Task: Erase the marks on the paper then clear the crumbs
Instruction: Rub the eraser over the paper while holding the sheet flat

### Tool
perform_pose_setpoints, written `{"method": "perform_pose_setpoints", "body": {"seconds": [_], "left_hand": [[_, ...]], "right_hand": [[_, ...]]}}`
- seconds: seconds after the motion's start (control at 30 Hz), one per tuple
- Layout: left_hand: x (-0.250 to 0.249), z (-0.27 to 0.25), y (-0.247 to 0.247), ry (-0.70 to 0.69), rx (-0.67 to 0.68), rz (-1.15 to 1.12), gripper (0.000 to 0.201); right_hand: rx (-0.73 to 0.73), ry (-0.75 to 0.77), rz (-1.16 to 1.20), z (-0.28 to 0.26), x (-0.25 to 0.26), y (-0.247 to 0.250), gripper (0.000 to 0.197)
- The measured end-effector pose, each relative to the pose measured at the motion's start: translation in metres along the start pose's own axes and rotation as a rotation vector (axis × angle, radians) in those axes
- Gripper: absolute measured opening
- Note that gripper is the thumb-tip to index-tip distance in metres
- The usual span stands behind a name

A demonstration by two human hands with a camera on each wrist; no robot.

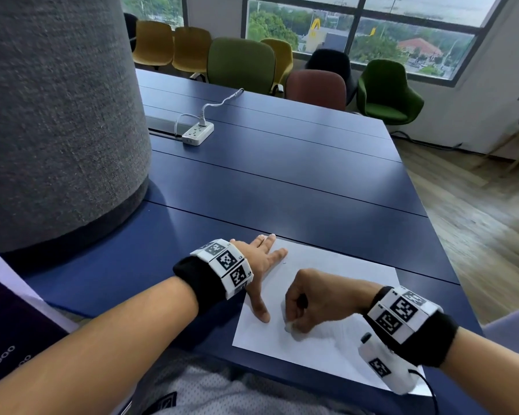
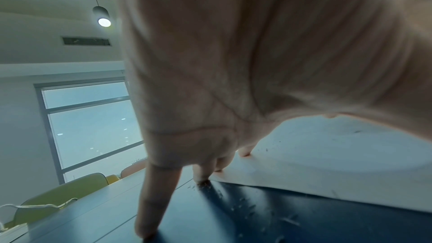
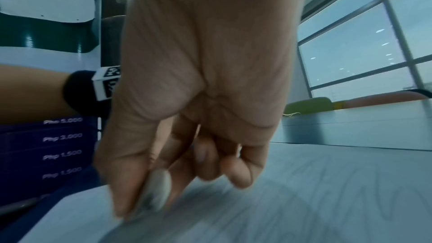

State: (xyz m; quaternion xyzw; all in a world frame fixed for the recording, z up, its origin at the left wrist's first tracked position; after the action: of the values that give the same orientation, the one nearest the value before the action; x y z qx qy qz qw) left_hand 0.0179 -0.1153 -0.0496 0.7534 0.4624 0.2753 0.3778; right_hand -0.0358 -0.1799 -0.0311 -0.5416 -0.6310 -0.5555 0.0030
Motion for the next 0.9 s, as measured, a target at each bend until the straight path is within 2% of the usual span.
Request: {"method": "perform_pose_setpoints", "body": {"seconds": [0.07, 0.17, 0.2, 0.33, 0.37, 0.5, 0.53, 0.63, 0.67, 0.73, 0.83, 0.9], "left_hand": [[0.0, 0.001, -0.001, 0.001, 0.004, 0.009, 0.143], [0.001, 0.001, -0.001, -0.005, 0.007, 0.006, 0.143], [0.0, 0.002, -0.001, -0.005, 0.006, 0.005, 0.143], [0.0, 0.004, -0.002, 0.0, 0.0, 0.012, 0.144], [0.001, 0.004, -0.002, -0.001, 0.0, 0.012, 0.144], [0.001, 0.003, -0.001, -0.01, -0.019, 0.009, 0.146], [0.001, 0.003, -0.001, -0.007, -0.023, 0.009, 0.146], [0.003, 0.003, -0.002, 0.006, -0.012, 0.009, 0.148], [0.003, 0.004, -0.002, 0.006, -0.012, 0.008, 0.149], [0.004, 0.004, -0.001, 0.008, -0.024, 0.003, 0.149], [0.002, 0.002, -0.001, 0.003, -0.033, -0.004, 0.147], [0.001, 0.002, -0.001, 0.002, -0.031, -0.009, 0.146]], "right_hand": [[0.034, -0.005, -0.019, 0.0, 0.0, -0.002, 0.012], [-0.132, -0.04, -0.052, 0.002, -0.012, 0.02, 0.01], [-0.138, -0.035, -0.041, 0.002, -0.013, 0.019, 0.01], [0.047, 0.002, -0.015, 0.002, -0.002, -0.007, 0.01], [0.015, -0.007, -0.026, 0.005, -0.005, 0.001, 0.008], [-0.262, -0.036, -0.093, 0.016, -0.026, 0.045, 0.008], [-0.254, -0.034, -0.087, 0.017, -0.028, 0.044, 0.009], [-0.071, -0.039, -0.041, 0.019, -0.025, 0.026, 0.01], [-0.063, -0.048, -0.049, 0.02, -0.026, 0.028, 0.011], [-0.179, -0.068, -0.113, 0.026, -0.035, 0.052, 0.008], [-0.383, -0.097, -0.152, 0.026, -0.052, 0.082, 0.015], [-0.333, -0.07, -0.124, 0.026, -0.051, 0.074, 0.009]]}}
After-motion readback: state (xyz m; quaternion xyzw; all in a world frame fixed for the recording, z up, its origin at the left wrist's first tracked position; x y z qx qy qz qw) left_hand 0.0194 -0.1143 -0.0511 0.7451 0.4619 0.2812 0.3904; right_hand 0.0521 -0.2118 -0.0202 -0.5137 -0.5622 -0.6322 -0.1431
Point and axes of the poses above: each hand's wrist, its own z-axis towards the middle knuckle, its own y-axis out of the back of the hand, x = y × z, the point moved 10 cm from there along z, towards the middle knuckle, and after that the axes turned 10 degrees about y, right-handed, at the moved point
